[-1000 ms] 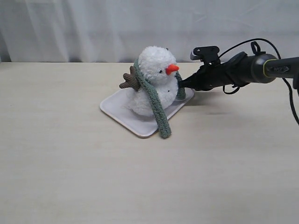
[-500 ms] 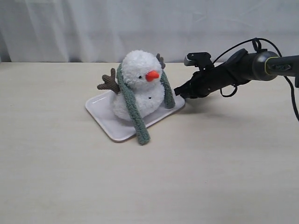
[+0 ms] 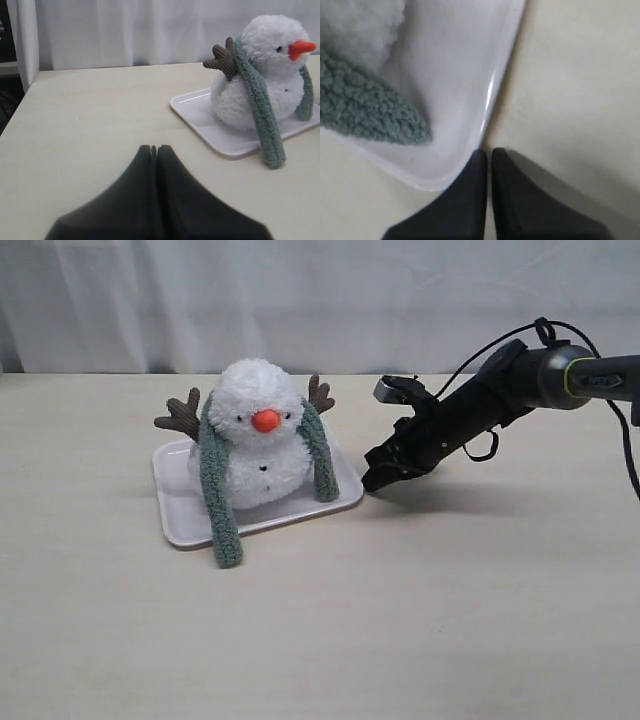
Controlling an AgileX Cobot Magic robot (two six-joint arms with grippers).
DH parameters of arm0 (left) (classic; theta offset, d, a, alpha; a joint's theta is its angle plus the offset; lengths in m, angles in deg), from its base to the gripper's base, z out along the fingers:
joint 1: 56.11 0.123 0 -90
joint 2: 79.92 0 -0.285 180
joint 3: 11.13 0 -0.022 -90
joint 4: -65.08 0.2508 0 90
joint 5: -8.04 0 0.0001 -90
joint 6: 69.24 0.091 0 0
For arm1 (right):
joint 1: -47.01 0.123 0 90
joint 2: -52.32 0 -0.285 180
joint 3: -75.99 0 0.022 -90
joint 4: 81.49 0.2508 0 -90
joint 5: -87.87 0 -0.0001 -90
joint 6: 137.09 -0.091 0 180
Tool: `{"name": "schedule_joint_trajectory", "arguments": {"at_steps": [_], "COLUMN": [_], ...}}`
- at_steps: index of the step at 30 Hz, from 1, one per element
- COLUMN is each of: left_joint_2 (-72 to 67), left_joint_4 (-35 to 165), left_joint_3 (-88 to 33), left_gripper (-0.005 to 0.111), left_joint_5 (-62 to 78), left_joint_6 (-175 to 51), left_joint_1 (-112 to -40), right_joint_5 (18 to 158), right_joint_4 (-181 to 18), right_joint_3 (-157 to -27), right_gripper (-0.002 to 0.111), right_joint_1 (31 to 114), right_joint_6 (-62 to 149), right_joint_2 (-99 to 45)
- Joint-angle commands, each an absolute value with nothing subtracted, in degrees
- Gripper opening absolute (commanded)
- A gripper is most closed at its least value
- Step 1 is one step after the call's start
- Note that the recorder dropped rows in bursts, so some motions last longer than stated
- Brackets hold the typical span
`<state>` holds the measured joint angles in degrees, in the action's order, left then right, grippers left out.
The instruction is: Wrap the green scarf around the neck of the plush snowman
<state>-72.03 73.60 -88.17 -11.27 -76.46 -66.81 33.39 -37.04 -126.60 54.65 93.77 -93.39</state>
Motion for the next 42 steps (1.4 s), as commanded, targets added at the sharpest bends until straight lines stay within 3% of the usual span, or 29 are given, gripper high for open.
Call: {"name": "schedule_joint_trajectory", "arguments": {"at_steps": [1,10,22,27,33,36,42], "left_joint_2": [-72.13,-72.13,-72.13,-72.13,-72.13,-72.13,-72.13], "left_joint_4": [73.43,73.43,73.43,73.43,73.43,73.43,73.43], "left_joint_3": [-88.35,-88.35,-88.35,-88.35,-88.35,-88.35,-88.35], "left_gripper": [0.000,0.000,0.000,0.000,0.000,0.000,0.000], "left_joint_5": [-10.58,-10.58,-10.42,-10.42,-10.42,-10.42,-10.42], "left_joint_6": [-76.50,-76.50,-76.50,-76.50,-76.50,-76.50,-76.50], "left_joint_1": [-66.78,-66.78,-66.78,-66.78,-66.78,-66.78,-66.78], "right_joint_5": [31.45,38.99,69.13,67.72,56.33,54.26,60.69], "right_joint_4": [-40.55,-40.58,-39.04,-38.51,-34.87,-34.56,-34.43], "right_joint_3": [-126.34,-121.18,-96.60,-92.55,-92.51,-92.51,-92.51], "right_gripper": [0.004,0.004,0.004,0.004,0.005,0.014,0.050], "right_joint_1": [55.65,55.78,55.78,55.80,57.82,60.91,67.66], "right_joint_6": [91.91,90.47,90.61,90.61,98.41,99.75,98.60], "right_joint_2": [-91.94,-83.29,-62.77,-57.89,-57.28,-57.55,-57.69]}}
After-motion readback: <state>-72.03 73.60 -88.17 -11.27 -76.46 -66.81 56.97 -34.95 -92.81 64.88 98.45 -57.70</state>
